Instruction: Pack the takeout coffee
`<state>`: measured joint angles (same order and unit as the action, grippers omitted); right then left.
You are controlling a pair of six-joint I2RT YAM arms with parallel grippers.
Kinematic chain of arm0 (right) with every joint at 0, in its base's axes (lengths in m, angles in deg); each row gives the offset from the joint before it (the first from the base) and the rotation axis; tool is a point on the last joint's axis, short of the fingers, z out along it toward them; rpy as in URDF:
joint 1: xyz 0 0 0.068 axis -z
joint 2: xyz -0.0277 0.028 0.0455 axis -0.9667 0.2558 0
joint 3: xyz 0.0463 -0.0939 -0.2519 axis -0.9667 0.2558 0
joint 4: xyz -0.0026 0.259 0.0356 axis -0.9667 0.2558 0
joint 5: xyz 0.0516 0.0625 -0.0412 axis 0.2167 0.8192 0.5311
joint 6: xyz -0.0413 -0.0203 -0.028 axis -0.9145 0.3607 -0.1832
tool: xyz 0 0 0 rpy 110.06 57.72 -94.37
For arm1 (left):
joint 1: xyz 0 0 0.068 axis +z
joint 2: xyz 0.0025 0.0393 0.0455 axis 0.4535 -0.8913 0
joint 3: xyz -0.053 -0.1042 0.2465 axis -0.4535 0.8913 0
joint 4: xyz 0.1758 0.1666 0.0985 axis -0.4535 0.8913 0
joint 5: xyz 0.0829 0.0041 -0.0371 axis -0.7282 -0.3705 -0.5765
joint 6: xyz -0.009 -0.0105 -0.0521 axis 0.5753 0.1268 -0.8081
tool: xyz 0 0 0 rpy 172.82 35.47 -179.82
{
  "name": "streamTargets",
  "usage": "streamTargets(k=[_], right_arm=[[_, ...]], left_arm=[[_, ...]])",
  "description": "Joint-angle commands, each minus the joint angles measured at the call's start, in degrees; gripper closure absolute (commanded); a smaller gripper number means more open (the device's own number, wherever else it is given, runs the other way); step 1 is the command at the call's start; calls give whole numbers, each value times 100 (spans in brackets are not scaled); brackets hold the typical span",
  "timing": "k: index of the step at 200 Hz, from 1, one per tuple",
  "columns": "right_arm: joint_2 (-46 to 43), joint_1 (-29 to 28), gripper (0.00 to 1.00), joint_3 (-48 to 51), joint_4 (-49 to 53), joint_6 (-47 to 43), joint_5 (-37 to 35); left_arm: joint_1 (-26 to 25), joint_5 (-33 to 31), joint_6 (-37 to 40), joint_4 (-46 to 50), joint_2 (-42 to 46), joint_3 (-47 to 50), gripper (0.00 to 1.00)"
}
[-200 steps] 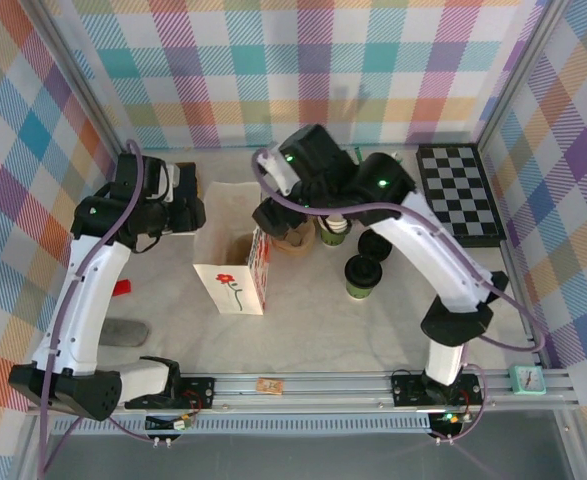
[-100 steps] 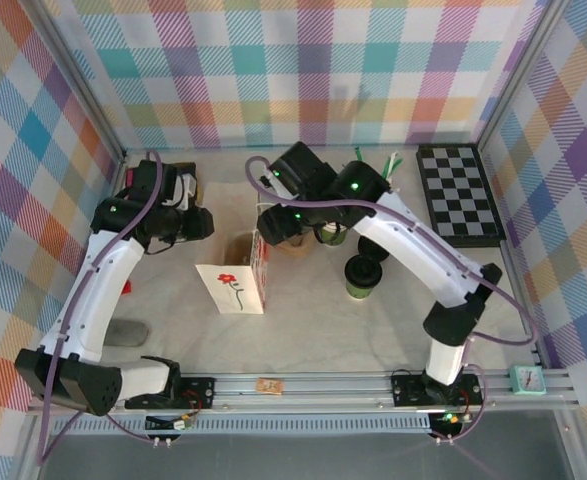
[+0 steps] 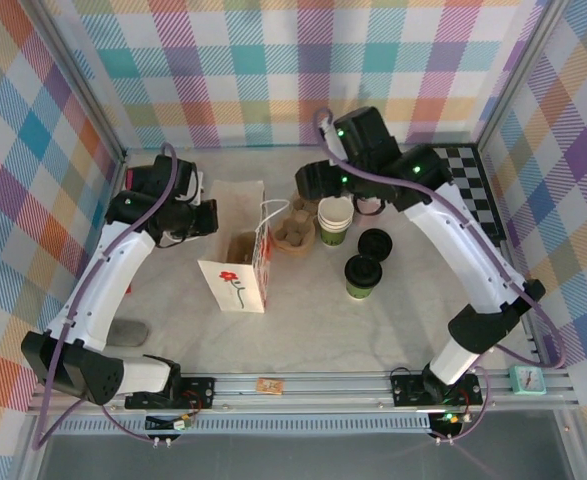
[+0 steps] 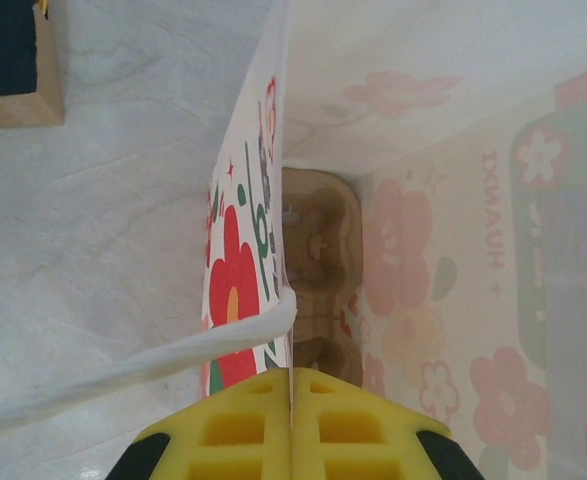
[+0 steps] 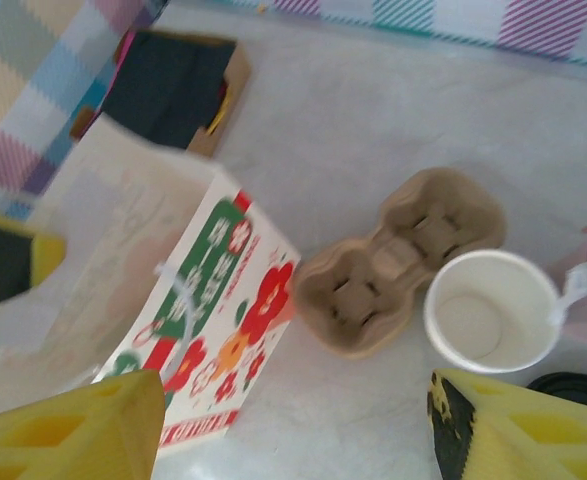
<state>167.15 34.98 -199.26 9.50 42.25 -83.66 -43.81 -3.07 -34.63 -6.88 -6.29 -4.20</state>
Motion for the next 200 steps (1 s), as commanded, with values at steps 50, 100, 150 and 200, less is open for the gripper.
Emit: streamTargets(k=[50,100,150,200], right_arm=[[884,524,26,-1276,-35,-451,132],[1444,744,27,-2203,307,159,574],[2037,1053,28,-3153,598,549,958],[2085,1208,25,-3227,889,406,1204]], left_arm=[[-100,-99,240,-1002,1257,616,100],[-118,-123,94,-1047,2137,1231,100],[-109,-35,-47,-730,1785,901,100],[145,652,-349,-388,791,188,100]])
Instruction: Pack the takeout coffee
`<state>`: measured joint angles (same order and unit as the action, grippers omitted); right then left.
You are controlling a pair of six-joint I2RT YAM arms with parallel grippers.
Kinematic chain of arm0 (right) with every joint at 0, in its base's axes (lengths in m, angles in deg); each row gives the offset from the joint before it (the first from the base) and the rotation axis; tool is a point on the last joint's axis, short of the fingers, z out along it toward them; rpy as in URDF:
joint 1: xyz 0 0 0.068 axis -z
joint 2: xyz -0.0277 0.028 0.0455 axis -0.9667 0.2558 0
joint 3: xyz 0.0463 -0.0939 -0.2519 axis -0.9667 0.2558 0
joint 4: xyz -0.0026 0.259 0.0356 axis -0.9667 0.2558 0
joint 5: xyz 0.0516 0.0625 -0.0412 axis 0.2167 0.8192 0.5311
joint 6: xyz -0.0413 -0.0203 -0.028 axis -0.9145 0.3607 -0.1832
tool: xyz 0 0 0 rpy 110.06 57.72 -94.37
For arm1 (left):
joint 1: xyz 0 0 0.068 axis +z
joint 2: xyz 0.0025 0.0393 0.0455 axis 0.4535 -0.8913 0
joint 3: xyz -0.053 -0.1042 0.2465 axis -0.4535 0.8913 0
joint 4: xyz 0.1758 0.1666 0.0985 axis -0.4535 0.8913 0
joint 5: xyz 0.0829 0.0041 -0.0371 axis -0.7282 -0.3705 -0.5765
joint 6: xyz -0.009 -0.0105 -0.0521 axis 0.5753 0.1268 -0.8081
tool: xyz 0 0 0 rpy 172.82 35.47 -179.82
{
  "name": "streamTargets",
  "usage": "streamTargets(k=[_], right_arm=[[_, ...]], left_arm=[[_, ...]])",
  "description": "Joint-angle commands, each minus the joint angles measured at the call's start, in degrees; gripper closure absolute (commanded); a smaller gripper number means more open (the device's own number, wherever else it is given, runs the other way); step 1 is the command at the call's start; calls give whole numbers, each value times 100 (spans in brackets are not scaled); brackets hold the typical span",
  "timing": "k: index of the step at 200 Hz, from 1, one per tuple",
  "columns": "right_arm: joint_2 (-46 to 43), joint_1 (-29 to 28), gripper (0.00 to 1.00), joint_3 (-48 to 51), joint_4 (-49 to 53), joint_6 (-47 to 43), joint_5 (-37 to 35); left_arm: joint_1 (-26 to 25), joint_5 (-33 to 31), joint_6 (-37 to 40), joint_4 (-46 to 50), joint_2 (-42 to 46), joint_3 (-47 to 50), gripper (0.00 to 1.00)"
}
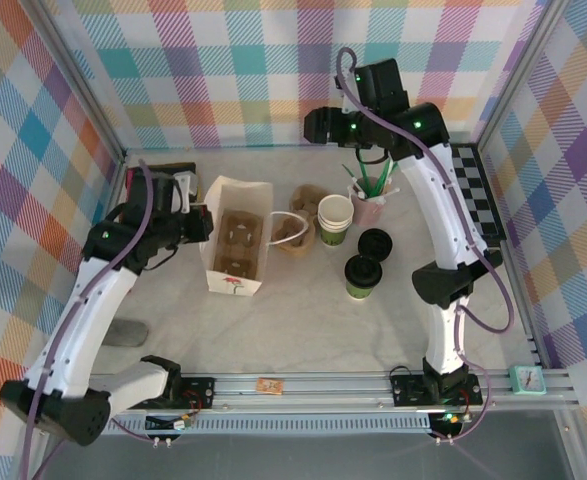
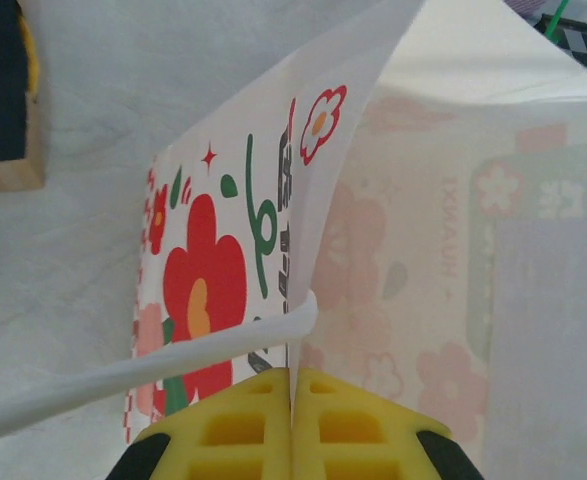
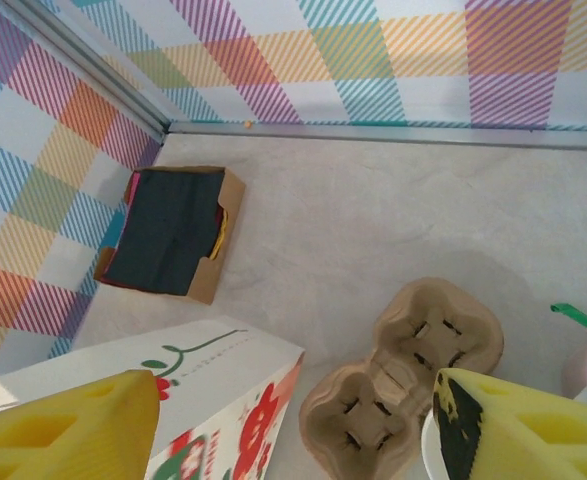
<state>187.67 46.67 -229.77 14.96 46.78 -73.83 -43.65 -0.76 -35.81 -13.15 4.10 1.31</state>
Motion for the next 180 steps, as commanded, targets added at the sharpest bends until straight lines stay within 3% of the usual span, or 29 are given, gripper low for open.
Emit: streamTargets(k=[1,64,99,145,180], right_arm=[[29,39,25,-171,360,-52,220],[-289,12,24,352,759,-349,640],[-416,-61,23,429,1229,-346,390],[-1491,-96,16,2182,703,-385,16],[-1947,-110,12,2875,557,-342,5]], left_arm=[[130,425,-223,248,-261,-372,100],[220,770,-548,641,-691,-868,100],[192,769,-844,901,-653,-921,100],[-19,643,-1313,622,-233,-453,100],[-99,493,-1452,525,122,-84,100]])
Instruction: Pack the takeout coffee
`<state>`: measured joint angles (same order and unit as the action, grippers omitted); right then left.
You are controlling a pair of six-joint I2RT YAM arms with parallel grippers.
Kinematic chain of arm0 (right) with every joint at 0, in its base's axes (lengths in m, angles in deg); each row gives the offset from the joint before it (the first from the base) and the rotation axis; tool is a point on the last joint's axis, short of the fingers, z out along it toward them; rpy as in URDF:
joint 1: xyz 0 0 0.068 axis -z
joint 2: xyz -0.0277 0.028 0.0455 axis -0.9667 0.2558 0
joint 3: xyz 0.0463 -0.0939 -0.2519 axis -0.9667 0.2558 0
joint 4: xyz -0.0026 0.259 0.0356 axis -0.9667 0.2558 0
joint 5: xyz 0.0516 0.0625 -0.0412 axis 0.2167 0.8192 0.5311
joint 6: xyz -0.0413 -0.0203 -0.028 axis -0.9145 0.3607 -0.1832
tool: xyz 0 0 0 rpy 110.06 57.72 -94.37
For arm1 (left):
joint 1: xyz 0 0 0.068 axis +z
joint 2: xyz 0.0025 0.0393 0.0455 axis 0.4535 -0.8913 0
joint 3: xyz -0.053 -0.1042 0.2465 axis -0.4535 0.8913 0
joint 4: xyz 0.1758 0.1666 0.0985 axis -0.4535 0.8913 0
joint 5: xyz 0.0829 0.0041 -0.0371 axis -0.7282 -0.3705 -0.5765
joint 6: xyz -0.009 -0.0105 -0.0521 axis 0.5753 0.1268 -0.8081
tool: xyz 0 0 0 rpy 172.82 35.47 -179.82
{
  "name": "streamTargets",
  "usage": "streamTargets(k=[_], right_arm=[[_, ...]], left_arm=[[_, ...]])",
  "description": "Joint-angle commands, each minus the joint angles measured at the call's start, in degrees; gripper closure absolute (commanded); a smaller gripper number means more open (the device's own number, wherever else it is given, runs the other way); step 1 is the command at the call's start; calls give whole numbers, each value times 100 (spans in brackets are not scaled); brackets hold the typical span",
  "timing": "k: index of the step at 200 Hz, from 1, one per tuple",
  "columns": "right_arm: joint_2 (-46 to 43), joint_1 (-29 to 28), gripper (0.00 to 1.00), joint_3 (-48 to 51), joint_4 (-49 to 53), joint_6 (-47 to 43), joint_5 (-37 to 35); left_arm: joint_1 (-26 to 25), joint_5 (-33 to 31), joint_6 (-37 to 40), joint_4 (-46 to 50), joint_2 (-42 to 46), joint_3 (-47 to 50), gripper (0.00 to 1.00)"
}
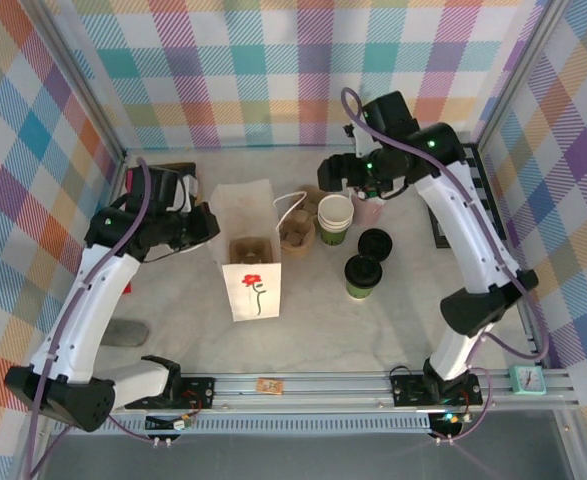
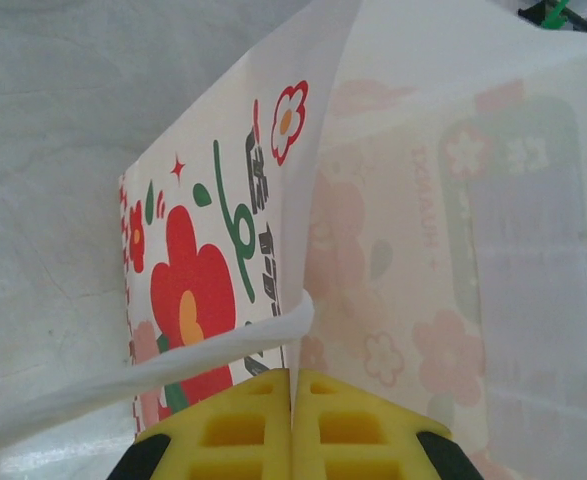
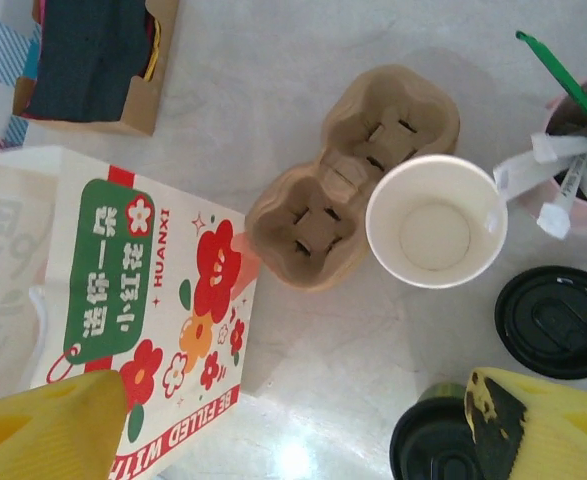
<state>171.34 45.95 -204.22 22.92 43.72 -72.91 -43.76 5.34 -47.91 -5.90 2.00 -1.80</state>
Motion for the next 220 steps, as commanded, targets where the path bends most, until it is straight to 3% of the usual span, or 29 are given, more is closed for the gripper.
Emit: streamTargets(k=[1,47,100,107,117,151,175,197,220], right_arm=[[-326,-38,12,337,-249,-34,-89],[-767,-105,12,1095,-496,-24,-202],[-846,-300,12,1504,-425,-47,-469],[-871,-319,10,1579,-374,-60,-546],[-919,-341,0,1726,-297,-74,-645],[-1297,-373,1,2626,-365,0,-887],[-1451,-381,1,3118,-231,97,-1108],[-1583,-380,1,3566,-198,194,-1182],[-1626,-377,1,4041,-331,242,-1121]], left_arm=[[-92,-118,-242,-212,344,240,100],[-196,72,-459,-815,740,1008,100],[-236,-106,-498,-973,840,1036,100],[-236,-106,-485,-1011,836,1068,100],[-236,-68,-481,-1066,831,1156,100],[-236,-22,-435,-1082,818,1358,100],[-236,-36,-387,-1026,788,1363,80],[-236,-83,-336,-982,783,1276,50],[-236,-110,-233,-847,743,1115,27]])
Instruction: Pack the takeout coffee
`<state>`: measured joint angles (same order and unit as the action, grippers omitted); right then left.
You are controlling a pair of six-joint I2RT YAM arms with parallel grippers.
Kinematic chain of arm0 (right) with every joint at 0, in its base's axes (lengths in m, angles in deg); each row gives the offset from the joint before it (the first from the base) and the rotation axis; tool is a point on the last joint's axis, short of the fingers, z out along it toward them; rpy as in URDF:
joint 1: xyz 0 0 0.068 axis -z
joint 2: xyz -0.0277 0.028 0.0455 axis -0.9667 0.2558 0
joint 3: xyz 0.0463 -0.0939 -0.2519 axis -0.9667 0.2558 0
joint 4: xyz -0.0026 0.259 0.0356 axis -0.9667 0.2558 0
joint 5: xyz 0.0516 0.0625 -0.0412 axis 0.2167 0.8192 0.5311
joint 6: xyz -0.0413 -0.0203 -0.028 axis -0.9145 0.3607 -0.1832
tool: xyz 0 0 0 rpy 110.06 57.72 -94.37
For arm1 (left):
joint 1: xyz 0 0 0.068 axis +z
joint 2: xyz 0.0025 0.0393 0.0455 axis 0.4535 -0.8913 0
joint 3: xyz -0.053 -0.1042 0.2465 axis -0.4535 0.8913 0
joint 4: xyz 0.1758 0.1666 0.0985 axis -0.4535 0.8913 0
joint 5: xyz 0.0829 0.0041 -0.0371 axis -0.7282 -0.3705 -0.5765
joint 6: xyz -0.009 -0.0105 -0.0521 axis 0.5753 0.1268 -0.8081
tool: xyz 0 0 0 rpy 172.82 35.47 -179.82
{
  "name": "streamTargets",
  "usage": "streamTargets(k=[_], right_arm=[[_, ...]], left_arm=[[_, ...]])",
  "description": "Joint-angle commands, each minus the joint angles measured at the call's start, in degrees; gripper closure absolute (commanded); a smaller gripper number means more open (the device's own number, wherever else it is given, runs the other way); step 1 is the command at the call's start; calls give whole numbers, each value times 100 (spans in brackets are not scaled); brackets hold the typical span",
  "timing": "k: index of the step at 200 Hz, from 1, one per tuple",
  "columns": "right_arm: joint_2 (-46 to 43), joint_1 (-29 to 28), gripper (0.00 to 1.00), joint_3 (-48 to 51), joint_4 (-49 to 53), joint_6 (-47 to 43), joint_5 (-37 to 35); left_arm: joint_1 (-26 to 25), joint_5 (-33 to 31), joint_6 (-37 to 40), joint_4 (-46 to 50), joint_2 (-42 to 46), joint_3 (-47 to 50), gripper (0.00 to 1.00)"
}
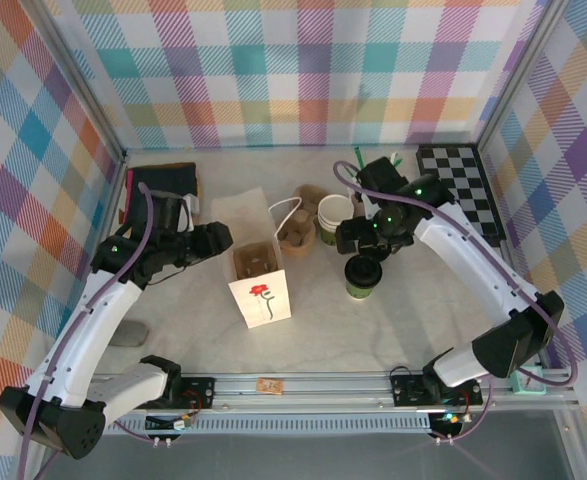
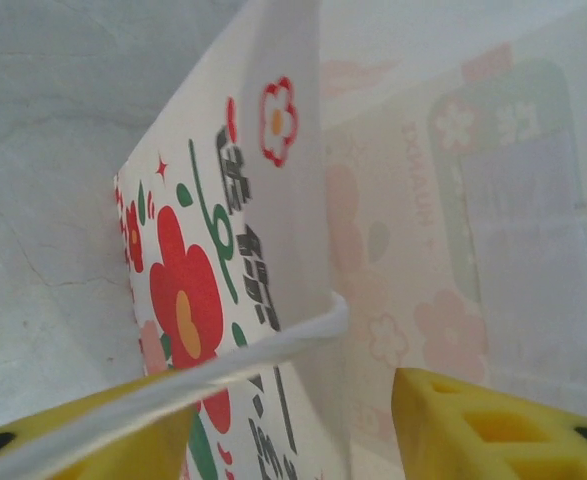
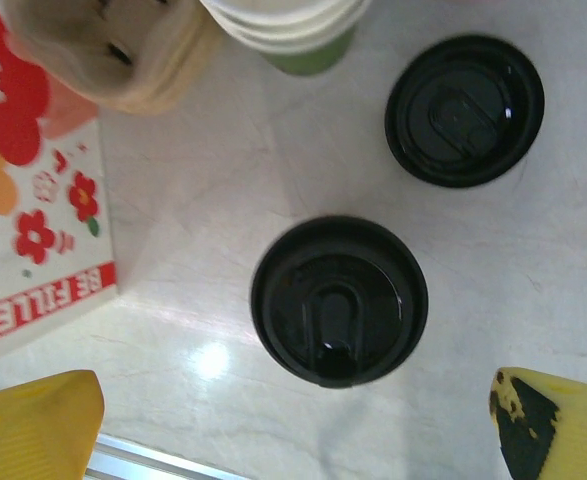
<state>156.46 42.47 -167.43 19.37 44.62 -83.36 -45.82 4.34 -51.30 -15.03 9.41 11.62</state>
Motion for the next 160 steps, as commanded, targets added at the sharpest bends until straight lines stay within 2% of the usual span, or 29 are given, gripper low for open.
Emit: streamTargets(k=[1,10,14,18,115,160], right_arm=[[-135,-27,1,383,19,152,-75],[-92,-34,1,540,-46,144,-48],[-70,-34,1,601,-82,150,10],[-51,-34,1,645,-117,149,52],[175,-43,1,1339,-517,121,128],[199,-51,1,1458,-698,109,164]], left_arm=[[-31,-14,105,75,-2,-232,26],[-31,-18,136,110,2,-285,17],[-31,-26,159,129,4,-321,4],[-31,-46,174,151,11,-366,0],[-31,-89,377,846,-11,-1534,0],[-40,162,208,513,82,-1504,0]])
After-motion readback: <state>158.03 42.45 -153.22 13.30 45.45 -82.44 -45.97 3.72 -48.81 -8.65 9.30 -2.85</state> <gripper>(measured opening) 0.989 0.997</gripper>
